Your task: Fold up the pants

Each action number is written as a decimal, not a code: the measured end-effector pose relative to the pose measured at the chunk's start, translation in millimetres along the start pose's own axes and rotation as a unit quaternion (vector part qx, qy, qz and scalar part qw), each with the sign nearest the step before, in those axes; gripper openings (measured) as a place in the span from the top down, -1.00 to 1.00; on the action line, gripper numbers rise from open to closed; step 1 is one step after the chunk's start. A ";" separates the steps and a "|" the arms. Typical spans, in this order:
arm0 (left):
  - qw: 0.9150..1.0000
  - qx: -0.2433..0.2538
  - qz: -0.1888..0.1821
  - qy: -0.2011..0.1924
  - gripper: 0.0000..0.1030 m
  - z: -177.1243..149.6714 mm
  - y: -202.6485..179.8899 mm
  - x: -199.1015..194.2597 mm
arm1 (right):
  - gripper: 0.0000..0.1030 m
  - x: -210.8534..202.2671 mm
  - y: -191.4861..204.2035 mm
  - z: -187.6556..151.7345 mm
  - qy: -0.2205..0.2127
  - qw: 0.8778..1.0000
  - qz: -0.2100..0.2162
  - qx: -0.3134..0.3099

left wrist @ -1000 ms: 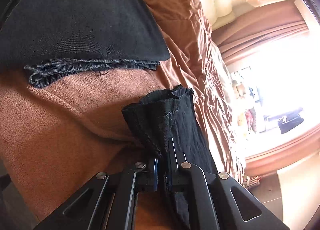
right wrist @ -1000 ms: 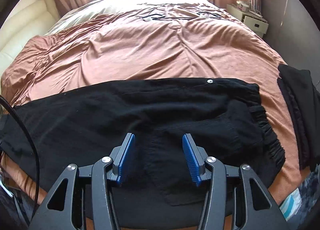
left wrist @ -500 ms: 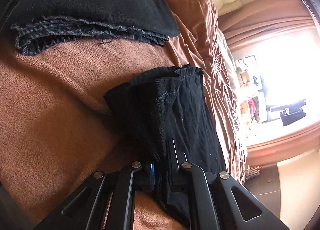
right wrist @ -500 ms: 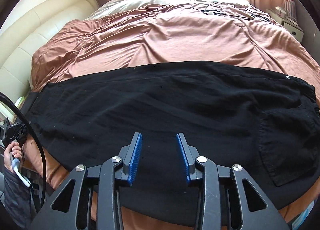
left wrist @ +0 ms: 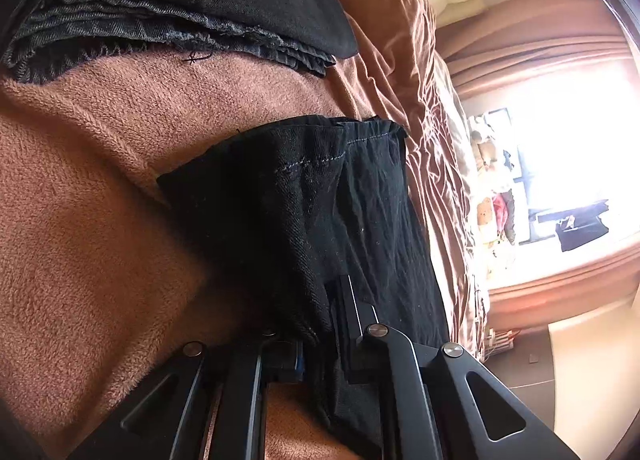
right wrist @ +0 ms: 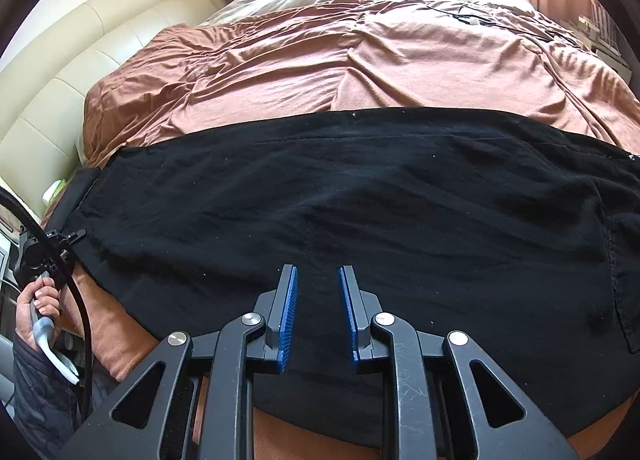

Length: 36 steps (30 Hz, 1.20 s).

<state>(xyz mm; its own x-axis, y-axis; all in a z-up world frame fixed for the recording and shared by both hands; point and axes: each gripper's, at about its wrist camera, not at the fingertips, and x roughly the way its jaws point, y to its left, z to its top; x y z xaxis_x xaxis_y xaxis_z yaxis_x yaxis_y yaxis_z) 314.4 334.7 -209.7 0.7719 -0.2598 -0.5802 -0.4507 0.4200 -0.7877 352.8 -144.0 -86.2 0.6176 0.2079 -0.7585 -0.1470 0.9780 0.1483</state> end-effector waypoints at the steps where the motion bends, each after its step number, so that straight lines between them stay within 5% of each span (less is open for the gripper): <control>1: 1.000 0.001 -0.001 -0.001 0.77 0.4 -0.5 0.1 | 0.64 4.1 1.4 2.0 0.000 1.000 -0.008 0.000; 15: 0.997 0.010 -0.068 -0.021 0.90 14.6 -18.9 -31.6 | 0.77 53.9 34.7 -1.5 0.045 0.999 -0.013 -0.021; 26: 0.998 -0.007 -0.065 -0.012 0.90 17.9 -11.5 -22.8 | 0.90 29.4 34.0 -23.2 0.079 0.996 0.032 0.019; 36: 0.999 -0.004 -0.048 -0.017 0.90 15.6 -6.3 -19.8 | 0.94 43.6 21.1 9.4 0.060 0.997 0.002 0.045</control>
<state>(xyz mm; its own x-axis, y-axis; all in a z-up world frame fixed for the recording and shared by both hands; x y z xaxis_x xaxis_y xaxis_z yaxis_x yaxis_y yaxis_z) 308.9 350.7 -190.0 0.8270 -0.2688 -0.4938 -0.3766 0.3874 -0.8415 383.9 -114.1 -110.1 0.5200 0.2137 -0.8270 -0.0760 0.9759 0.2044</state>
